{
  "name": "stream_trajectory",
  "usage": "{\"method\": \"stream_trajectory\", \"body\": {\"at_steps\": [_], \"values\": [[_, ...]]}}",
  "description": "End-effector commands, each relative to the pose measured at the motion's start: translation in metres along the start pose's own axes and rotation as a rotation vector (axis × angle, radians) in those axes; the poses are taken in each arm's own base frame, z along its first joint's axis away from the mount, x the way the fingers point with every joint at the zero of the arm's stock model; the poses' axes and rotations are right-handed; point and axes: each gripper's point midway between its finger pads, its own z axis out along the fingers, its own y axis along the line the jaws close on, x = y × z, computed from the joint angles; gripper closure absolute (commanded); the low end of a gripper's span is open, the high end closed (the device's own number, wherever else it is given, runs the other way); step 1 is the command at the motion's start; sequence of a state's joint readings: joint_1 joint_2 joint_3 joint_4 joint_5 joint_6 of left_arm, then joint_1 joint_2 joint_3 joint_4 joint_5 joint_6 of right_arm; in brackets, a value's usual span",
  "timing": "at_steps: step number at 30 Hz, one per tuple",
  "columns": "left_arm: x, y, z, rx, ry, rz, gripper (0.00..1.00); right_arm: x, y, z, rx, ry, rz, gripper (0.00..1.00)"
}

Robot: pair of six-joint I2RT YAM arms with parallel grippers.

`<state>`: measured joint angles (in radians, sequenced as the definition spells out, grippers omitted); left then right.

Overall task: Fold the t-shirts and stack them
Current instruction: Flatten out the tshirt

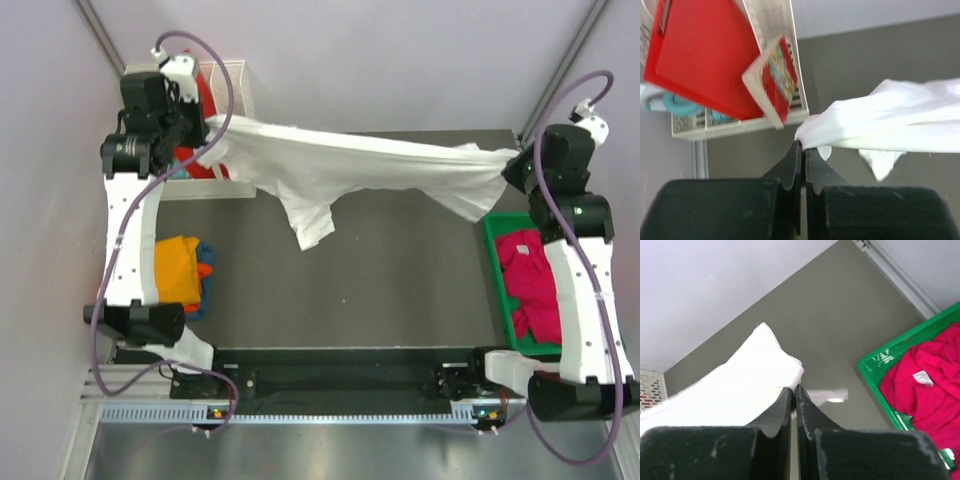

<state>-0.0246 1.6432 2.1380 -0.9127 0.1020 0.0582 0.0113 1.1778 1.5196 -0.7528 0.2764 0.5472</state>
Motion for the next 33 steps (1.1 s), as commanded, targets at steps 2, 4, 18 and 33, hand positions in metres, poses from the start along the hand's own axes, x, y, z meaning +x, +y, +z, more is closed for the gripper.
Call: {"method": "stream_trajectory", "body": {"at_steps": [2,4,18,33], "values": [[0.003,0.037,-0.062,-0.170,-0.115,0.054,1.00,-0.006,-0.043,-0.046,0.126,-0.097,-0.089,1.00],[0.004,0.033,-0.089,-0.175,-0.153,0.058,1.00,-0.011,-0.046,-0.066,0.107,-0.133,-0.105,1.00],[0.062,0.010,-0.033,-0.020,0.000,0.018,1.00,0.059,-0.047,-0.007,0.116,0.034,-0.104,1.00],[0.072,-0.012,0.143,0.027,0.121,0.081,1.00,0.081,-0.016,0.146,0.259,0.138,-0.214,1.00]]}}
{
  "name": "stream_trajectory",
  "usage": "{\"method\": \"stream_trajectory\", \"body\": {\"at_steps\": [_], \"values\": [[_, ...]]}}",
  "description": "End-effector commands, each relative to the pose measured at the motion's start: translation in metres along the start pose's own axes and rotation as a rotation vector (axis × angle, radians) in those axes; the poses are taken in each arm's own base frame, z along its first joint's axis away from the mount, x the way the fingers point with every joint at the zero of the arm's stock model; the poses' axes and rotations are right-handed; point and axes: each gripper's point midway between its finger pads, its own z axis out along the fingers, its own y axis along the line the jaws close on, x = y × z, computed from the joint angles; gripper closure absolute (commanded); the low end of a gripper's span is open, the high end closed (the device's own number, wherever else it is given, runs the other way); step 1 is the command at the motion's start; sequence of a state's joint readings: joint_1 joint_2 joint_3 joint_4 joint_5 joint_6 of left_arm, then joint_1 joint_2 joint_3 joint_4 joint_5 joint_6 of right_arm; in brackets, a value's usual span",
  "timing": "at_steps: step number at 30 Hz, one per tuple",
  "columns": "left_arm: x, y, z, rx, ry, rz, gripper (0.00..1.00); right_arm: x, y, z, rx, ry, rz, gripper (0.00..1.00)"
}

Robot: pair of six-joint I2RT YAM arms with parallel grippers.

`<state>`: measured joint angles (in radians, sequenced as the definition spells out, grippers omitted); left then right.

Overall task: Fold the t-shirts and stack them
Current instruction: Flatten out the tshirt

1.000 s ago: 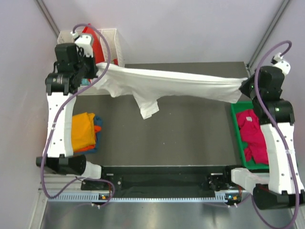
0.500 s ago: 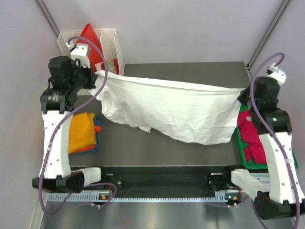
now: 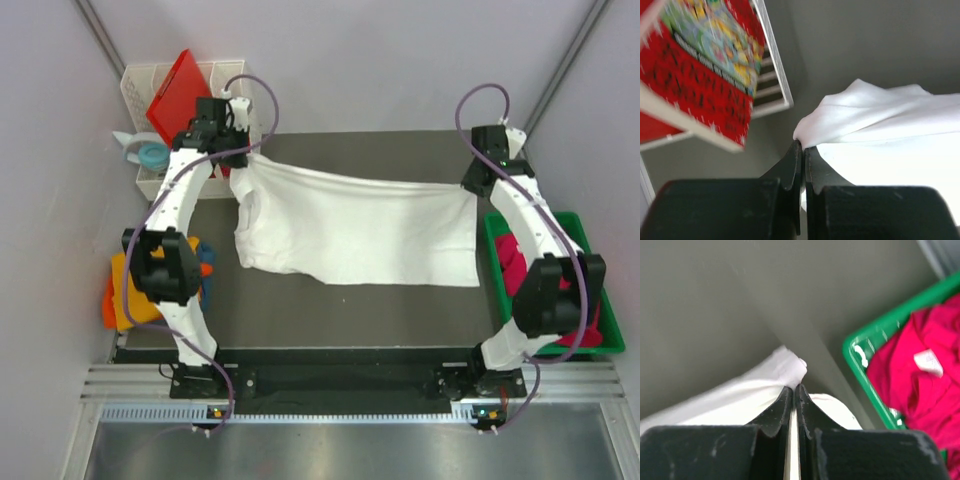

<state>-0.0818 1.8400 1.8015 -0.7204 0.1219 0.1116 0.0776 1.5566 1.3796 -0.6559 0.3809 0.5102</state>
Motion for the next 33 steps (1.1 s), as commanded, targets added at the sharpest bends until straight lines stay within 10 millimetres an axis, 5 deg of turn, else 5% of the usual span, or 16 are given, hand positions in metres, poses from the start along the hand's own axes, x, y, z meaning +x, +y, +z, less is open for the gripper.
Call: {"method": "stream_trajectory", "body": {"at_steps": [1,3,4,5,7,10,13,14,15,17,21,22,26,33], "values": [[-0.076,0.016,0.005,-0.073,-0.188,0.027,0.95,-0.060,0.010,0.014,0.056,-0.143,-0.004,1.00],[-0.085,0.018,0.010,-0.091,-0.204,0.024,0.71,-0.068,0.015,0.018,0.058,-0.148,-0.011,0.71],[-0.084,0.017,0.017,-0.084,-0.199,0.020,0.35,-0.065,0.017,0.023,0.058,-0.136,-0.031,0.63],[-0.087,0.016,0.017,-0.080,-0.204,0.021,0.21,-0.068,0.020,0.024,0.050,-0.146,-0.030,0.40],[-0.095,0.016,0.012,-0.079,-0.225,0.020,0.01,-0.074,0.022,0.020,0.034,-0.167,-0.024,0.25],[-0.099,0.013,-0.002,-0.075,-0.249,0.020,0.01,-0.078,0.024,0.009,0.006,-0.189,-0.014,0.02],[-0.093,0.011,-0.023,-0.081,-0.256,0.017,0.01,-0.074,0.029,-0.012,-0.031,-0.210,-0.018,0.00],[-0.089,0.010,-0.029,-0.078,-0.258,0.017,0.01,-0.060,0.028,-0.014,-0.034,-0.193,-0.037,0.00],[-0.072,0.005,-0.043,-0.068,-0.242,0.021,0.01,-0.059,0.029,-0.030,-0.062,-0.215,-0.035,0.00],[-0.054,-0.006,-0.054,-0.025,-0.243,0.034,0.01,-0.023,0.033,-0.036,-0.086,-0.172,-0.064,0.01],[0.017,-0.025,-0.076,0.033,-0.159,0.060,0.05,0.035,0.028,-0.060,-0.140,-0.077,-0.013,0.05],[0.026,-0.025,-0.078,0.028,-0.147,0.062,0.05,0.064,0.019,-0.055,-0.122,-0.012,-0.022,0.05],[0.058,-0.024,-0.085,0.007,-0.113,0.055,0.05,0.116,-0.003,-0.062,-0.100,0.089,0.086,0.08],[0.078,-0.034,-0.081,0.050,-0.072,0.001,0.07,0.138,-0.047,-0.046,0.096,0.112,0.153,0.09]]}}
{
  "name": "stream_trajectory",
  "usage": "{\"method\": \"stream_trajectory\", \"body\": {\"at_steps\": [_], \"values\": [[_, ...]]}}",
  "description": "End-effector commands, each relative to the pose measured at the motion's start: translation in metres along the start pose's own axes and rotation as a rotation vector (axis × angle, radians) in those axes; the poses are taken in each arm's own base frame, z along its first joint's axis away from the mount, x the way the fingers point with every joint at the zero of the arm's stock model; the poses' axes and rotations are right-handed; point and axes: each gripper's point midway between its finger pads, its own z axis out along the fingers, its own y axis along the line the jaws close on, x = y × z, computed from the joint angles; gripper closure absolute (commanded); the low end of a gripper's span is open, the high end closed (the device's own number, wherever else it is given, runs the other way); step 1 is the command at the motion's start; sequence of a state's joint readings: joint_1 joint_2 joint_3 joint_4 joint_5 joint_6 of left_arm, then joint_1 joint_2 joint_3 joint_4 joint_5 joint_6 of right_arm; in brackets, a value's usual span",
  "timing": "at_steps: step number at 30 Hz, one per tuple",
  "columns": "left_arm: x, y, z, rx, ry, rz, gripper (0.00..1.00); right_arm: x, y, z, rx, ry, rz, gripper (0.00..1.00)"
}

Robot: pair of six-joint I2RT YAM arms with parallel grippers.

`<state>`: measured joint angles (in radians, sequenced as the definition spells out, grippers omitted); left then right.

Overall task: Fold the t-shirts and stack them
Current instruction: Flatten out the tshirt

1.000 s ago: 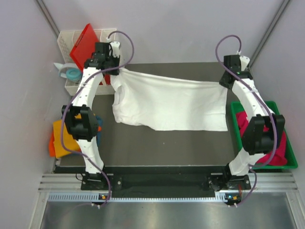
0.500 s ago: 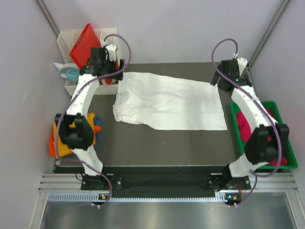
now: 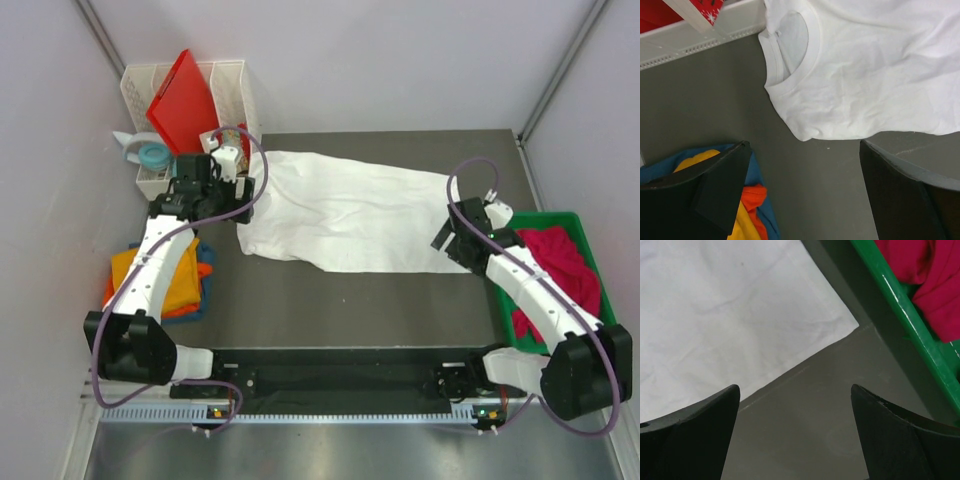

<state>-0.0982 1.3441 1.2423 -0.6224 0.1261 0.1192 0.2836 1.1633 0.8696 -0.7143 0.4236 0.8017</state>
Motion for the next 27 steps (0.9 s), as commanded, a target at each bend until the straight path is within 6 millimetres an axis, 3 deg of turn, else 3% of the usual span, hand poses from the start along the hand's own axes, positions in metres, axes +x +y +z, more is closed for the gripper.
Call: {"method": "stream_trajectory", "body": {"at_steps": [1,12,23,27], "values": [[-0.007,-0.009,0.000,0.042,-0.035,-0.028,0.07,-0.007,-0.018,0.007,0.120,-0.006,0.080,0.09],[-0.006,-0.012,0.002,0.062,-0.031,-0.030,0.08,0.006,-0.059,0.041,0.262,0.059,0.103,0.16],[0.005,-0.013,0.008,0.069,-0.001,-0.029,0.09,0.020,-0.069,0.072,0.329,0.125,0.077,0.17],[0.009,-0.014,0.009,0.069,0.006,-0.031,0.09,0.016,-0.068,0.079,0.324,0.097,0.089,0.18]]}}
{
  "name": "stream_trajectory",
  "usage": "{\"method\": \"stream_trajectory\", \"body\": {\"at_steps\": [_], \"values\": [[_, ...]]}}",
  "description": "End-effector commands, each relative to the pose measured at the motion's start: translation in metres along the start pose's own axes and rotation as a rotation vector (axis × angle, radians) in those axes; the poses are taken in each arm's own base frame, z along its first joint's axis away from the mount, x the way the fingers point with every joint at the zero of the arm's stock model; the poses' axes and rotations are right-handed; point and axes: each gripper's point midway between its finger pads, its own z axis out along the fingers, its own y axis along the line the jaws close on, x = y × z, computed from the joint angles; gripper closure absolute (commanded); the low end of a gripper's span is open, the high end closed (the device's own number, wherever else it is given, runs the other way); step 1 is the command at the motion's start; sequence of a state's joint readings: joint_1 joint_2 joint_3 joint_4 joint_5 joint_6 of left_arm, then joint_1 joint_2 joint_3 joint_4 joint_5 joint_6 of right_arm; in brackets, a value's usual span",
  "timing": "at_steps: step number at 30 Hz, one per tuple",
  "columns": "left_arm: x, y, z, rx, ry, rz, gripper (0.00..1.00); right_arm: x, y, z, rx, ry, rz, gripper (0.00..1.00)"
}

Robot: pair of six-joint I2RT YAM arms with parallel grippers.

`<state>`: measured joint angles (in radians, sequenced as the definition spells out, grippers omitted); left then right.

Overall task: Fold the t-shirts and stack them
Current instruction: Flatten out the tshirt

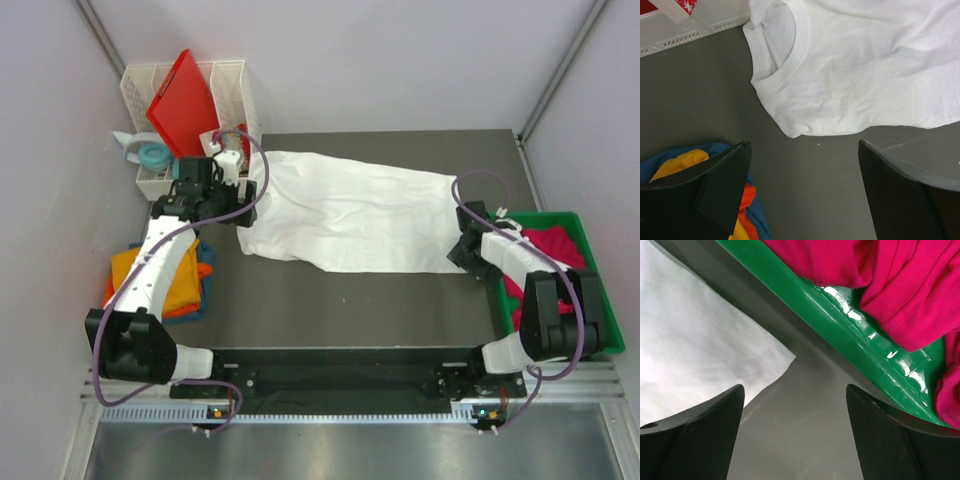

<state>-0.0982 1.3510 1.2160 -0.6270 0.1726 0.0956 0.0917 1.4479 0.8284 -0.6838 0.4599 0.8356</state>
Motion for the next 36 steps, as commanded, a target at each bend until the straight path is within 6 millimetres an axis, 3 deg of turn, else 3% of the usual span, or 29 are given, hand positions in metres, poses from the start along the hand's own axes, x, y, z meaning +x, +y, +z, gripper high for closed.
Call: {"method": "stream_trajectory", "body": {"at_steps": [1,6,15,18,21,22,36], "values": [[-0.001,-0.004,0.005,0.020,-0.020,-0.004,0.09,-0.013,0.003,0.008,-0.009,-0.055,0.030,0.19],[0.004,-0.004,0.005,0.018,-0.010,-0.016,0.09,-0.013,0.003,0.019,0.016,-0.043,0.033,0.23],[0.010,-0.002,0.006,0.007,0.003,-0.022,0.10,-0.004,0.003,0.033,0.031,-0.023,0.029,0.43],[0.013,-0.002,0.007,0.003,0.011,-0.026,0.10,-0.006,0.004,0.035,0.029,-0.031,0.032,0.58],[0.016,-0.002,0.006,0.001,0.014,-0.031,0.10,-0.006,0.003,0.035,0.029,-0.037,0.034,0.83],[0.018,-0.003,0.006,0.003,0.017,-0.030,0.10,-0.006,0.002,0.034,0.031,-0.040,0.032,1.00],[0.053,-0.023,-0.023,0.115,0.114,0.060,0.03,-0.035,-0.004,0.001,-0.013,-0.149,0.016,1.00]]}}
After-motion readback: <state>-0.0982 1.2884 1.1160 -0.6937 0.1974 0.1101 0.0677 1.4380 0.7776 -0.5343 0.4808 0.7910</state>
